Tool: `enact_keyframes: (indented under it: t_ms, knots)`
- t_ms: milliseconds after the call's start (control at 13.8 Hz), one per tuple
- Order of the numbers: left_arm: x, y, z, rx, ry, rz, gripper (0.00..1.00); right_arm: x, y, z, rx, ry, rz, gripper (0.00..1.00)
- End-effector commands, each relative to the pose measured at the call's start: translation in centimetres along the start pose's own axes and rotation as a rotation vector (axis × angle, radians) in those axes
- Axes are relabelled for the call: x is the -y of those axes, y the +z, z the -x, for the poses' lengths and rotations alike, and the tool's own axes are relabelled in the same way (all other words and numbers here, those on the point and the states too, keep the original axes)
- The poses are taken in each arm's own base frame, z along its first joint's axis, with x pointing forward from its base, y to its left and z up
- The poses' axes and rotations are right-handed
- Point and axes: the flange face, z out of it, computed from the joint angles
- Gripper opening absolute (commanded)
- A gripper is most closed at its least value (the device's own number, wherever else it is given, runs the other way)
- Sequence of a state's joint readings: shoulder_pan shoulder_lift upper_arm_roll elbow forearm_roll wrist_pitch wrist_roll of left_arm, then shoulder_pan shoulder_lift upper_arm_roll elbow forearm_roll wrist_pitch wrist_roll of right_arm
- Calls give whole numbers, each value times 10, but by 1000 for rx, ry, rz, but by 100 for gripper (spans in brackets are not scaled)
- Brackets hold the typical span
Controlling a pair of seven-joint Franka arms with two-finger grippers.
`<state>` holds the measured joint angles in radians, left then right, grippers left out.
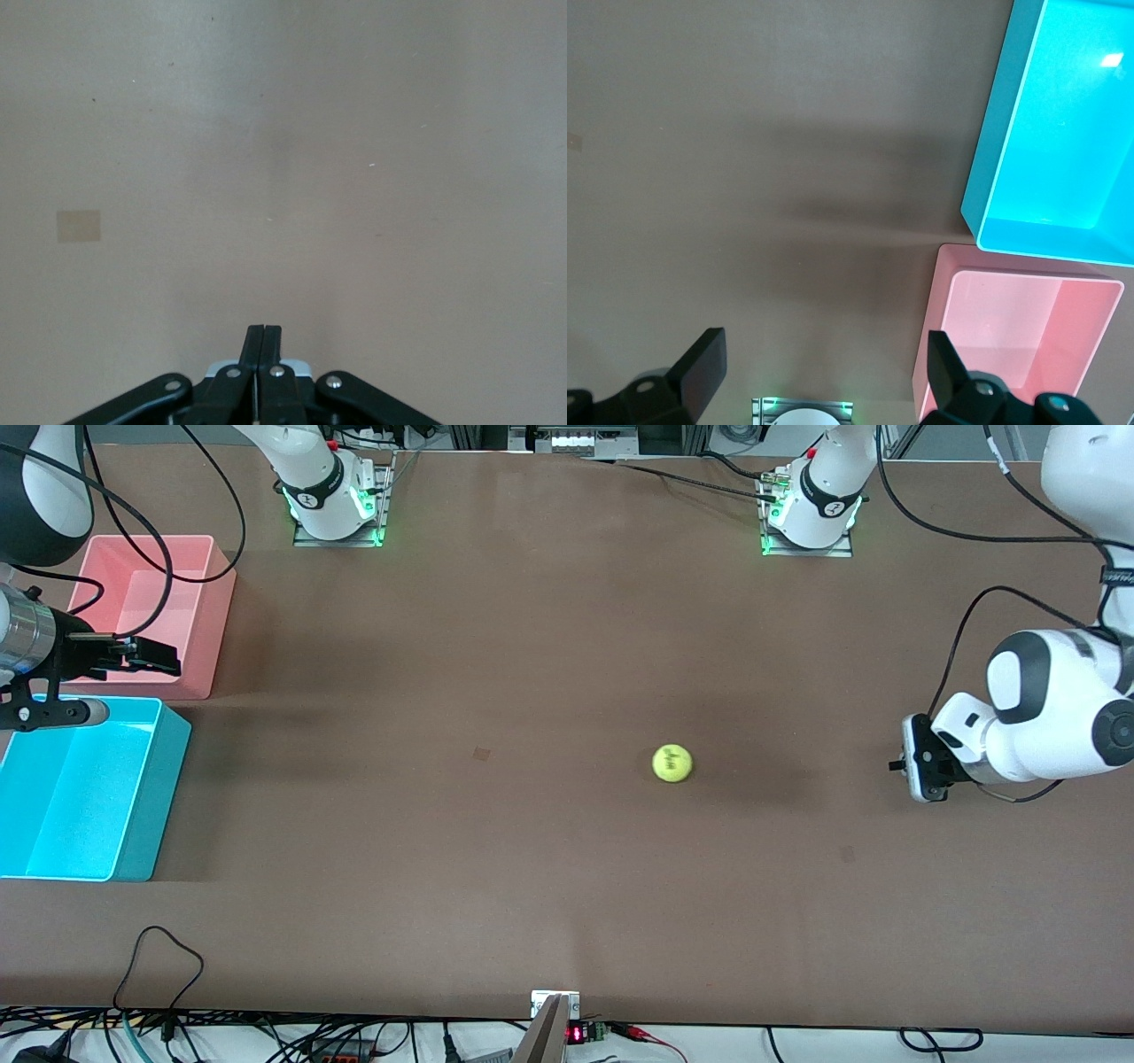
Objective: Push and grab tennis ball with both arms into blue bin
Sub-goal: 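Push the tennis ball with the left gripper toward the table middle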
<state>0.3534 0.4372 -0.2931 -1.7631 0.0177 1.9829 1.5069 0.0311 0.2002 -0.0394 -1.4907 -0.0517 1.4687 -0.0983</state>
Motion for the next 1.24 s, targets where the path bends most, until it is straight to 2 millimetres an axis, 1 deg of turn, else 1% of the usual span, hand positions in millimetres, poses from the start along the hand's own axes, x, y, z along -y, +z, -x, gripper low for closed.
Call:
enact_keyframes:
  t_ms: [0, 145, 291, 363, 436, 581, 654, 727, 799, 872, 945, 1017, 1163]
  knots:
    - [-3, -53, -27, 94, -77, 25, 0, 1, -11, 7, -14, 4, 1, 100]
    - [-9, -81, -61, 168, -145, 40, 0, 8, 1, -4, -7, -9, -20, 100]
    - [-15, -96, -82, 193, -235, 52, 1, 17, 13, -12, 11, -20, -58, 100]
    - [-18, -105, -88, 200, -288, 53, 1, 23, 26, -20, 29, -30, -58, 100]
    - [-21, -113, -94, 209, -335, 58, 2, 24, 33, -25, 34, -30, -58, 100]
    - [-29, -128, -96, 233, -479, 81, 3, 37, 54, -30, 35, -50, -53, 100]
    - [-34, -132, -99, 254, -575, 94, 5, 43, 69, -30, 37, -55, -51, 100]
    - [-41, -129, -107, 288, -695, 107, 17, 51, 83, -29, 36, -65, -55, 100]
    - [-45, -127, -115, 323, -785, 100, 44, 59, 96, -25, 27, -66, -55, 100]
    - [-47, -129, -115, 340, -840, 93, 99, 67, 109, -19, 25, -51, -54, 100]
    - [-49, -129, -115, 354, -879, 97, 100, 76, 119, -10, 21, -34, -55, 100]
    - [-52, -134, -116, 355, -938, 82, 100, 86, 128, -3, 17, -35, -51, 100]
    - [-58, -144, -115, 365, -1080, 45, 100, 92, 148, 7, 11, -23, -50, 100]
